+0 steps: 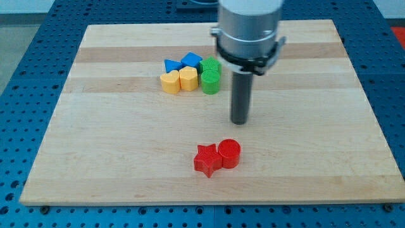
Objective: Separate the red blocks
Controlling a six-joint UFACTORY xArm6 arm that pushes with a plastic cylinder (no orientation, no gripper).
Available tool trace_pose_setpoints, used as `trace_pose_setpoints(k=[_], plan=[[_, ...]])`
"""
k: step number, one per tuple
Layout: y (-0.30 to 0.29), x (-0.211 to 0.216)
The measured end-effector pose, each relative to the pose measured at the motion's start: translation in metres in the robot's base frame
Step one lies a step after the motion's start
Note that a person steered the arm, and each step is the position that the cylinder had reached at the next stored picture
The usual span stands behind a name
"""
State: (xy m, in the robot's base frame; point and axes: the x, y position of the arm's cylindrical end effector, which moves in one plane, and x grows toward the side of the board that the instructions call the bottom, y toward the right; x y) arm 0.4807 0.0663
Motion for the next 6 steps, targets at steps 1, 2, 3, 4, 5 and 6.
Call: trace_pose_setpoints(k=[1,2,3,4,5,6], plan=[[0.036,0.037],[0.05,0.084],[0.031,0.103],[0.002,0.103],[-0.019,0.097],[-0.034,0.093]])
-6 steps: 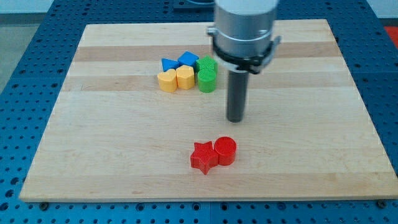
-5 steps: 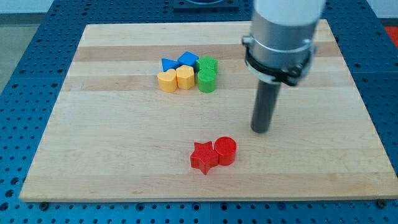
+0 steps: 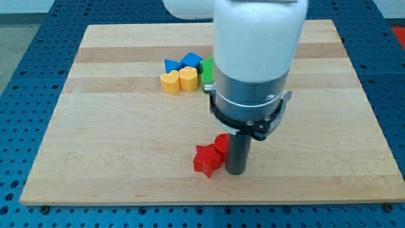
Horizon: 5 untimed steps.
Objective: Separate the red blocks
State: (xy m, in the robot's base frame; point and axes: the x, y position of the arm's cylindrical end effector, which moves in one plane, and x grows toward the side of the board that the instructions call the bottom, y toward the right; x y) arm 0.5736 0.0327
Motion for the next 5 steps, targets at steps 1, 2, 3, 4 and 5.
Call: trace_pose_setpoints(k=[1,2,3,4,5], plan=[[-0.002,0.0],[0.008,-0.001],[0.001,-0.014],[-0.028,-0.024],[-0.045,-0.036]])
